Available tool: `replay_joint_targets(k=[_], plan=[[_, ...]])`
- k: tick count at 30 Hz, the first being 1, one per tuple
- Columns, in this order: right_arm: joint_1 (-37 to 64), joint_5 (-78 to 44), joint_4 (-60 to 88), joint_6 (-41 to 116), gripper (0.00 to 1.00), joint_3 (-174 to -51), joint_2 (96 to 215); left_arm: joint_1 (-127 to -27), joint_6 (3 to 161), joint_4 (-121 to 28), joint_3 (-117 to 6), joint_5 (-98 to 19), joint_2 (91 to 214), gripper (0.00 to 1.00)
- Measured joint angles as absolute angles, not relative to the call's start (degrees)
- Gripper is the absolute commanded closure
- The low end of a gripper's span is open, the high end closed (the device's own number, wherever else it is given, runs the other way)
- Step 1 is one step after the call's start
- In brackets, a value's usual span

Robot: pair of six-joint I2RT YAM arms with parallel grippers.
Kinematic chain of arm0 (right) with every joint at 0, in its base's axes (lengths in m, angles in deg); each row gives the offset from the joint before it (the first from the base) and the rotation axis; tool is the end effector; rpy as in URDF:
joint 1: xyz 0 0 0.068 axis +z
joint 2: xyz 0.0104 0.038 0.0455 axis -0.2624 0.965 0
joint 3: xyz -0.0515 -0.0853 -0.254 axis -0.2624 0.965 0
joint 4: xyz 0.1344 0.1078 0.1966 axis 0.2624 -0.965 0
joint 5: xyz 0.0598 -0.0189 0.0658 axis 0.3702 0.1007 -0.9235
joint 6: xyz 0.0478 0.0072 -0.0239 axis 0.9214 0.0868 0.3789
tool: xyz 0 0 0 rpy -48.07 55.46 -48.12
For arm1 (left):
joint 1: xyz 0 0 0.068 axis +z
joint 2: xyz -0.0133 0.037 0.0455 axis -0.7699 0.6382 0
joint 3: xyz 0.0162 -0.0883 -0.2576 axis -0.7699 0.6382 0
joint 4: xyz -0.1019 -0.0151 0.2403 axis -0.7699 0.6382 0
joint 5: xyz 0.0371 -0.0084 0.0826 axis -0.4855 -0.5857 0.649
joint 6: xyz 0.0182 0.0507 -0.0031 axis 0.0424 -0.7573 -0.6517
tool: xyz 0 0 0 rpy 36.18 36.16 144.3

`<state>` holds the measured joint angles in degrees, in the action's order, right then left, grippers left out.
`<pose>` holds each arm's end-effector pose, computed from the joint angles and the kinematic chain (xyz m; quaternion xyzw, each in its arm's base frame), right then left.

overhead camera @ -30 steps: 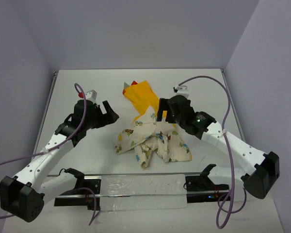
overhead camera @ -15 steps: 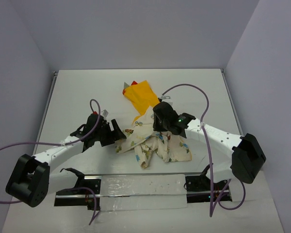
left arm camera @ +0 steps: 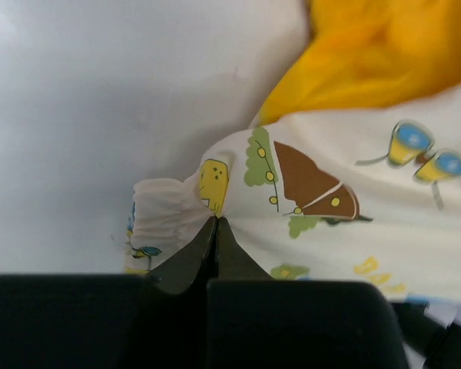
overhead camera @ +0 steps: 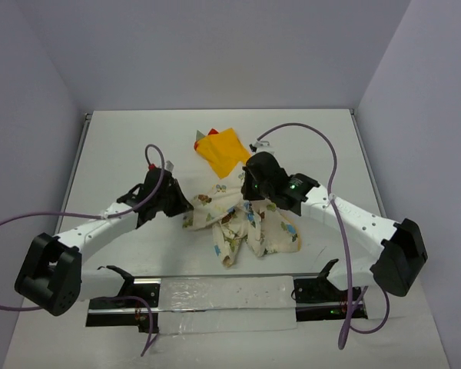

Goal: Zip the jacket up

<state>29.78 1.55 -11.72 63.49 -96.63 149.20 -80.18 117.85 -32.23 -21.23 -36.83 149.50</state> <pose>0.2064 0.1971 0.2901 -0.0602 0.9074 0.1892 0.3703 0.2153 -0.1278 0.1967 -0.1261 0.9192 -0.2683 0.2591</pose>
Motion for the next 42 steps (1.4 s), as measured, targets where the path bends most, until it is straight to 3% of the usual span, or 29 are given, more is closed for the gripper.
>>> replay_joint_targets(k=[2, 4, 5, 6, 7, 8, 9, 11, 14, 17, 19, 23, 29, 35, 39, 42], plan=[[30.25, -0.85, -11.58, 62.29, 1.0, -99.62, 148.66, -79.12, 116.95, -26.88, -28.13, -31.5, 148.66, 0.98], [31.97, -2.74, -11.64, 61.23, 1.0, -103.53, 148.92, -76.79, 115.86, -21.22, -36.45, -25.66, 147.59, 0.86], [33.62, -3.53, -11.59, 60.76, 1.0, -106.39, 149.95, -75.32, 115.29, -18.29, -40.93, -22.44, 147.2, 0.53], [35.25, -4.21, -11.08, 60.32, 1.0, -109.0, 151.26, -74.13, 114.77, -16.2, -44.28, -19.4, 146.95, 0.14], [36.76, -4.86, -10.37, 59.92, 1.0, -111.29, 152.59, -73.0, 114.23, -14.54, -47.16, -16.45, 146.66, 0.12], [38.21, -5.75, -9.66, 59.79, 1.0, -113.64, 154.36, -71.11, 113.33, -12.56, -51.13, -13.21, 145.95, 0.03], [39.3, -6.54, -8.93, 59.62, 1.0, -115.91, 156.18, -70.07, 112.96, -10.6, -53.28, -10.45, 145.39, 0.01], [40.62, -8.16, -7.04, 59.7, 0.79, -120.1, 160.67, -68.52, 112.09, -6.16, -56.11, -5.09, 143.78, 0.01], [40.99, -10.4, -7.9, 60.21, 0.38, -130.24, 170.69, -67.08, 112.5, 1.07, -57.68, 1.14, 141.21, 0.01], [40.99, -12.34, -10.37, 59.67, 0.21, -143.02, 181.97, -66.45, 114.56, 7.26, -57.66, 4.91, 137.87, 0.03], [40.92, -12.75, -12.11, 59.33, 0.15, -144.18, 184.18, -66.35, 115.87, 9.22, -57.06, 6.19, 134.63, 0.11], [40.17, -11.73, -14.16, 58.6, 0.13, -135.5, 179.12, -66.35, 117.66, 9.75, -53.51, 5.51, 128.26, 0.19], [32.65, -7.85, -15.17, 58.6, 0.1, -118.52, 159.86, -68.65, 119.47, 7.18, -43.75, -3.31, 125.23, 0.23], [16.28, -5.16, -11.85, 60.9, 0.09, -94.24, 139.79, -87.27, 124.08, 1.3, -32.5, -11.8, 126.01, 0.26], [10.54, -7.38, -13.14, 62.97, 0.1, -82.31, 137.16, -101.67, 128.3, -1.07, -32.25, -11.63, 129.21, 0.26], [8.73, -10.68, -12.65, 65.07, 0.17, -76.25, 136.36, -111.64, 130.39, -2.33, -35.59, -9.76, 135.63, 0.24]])
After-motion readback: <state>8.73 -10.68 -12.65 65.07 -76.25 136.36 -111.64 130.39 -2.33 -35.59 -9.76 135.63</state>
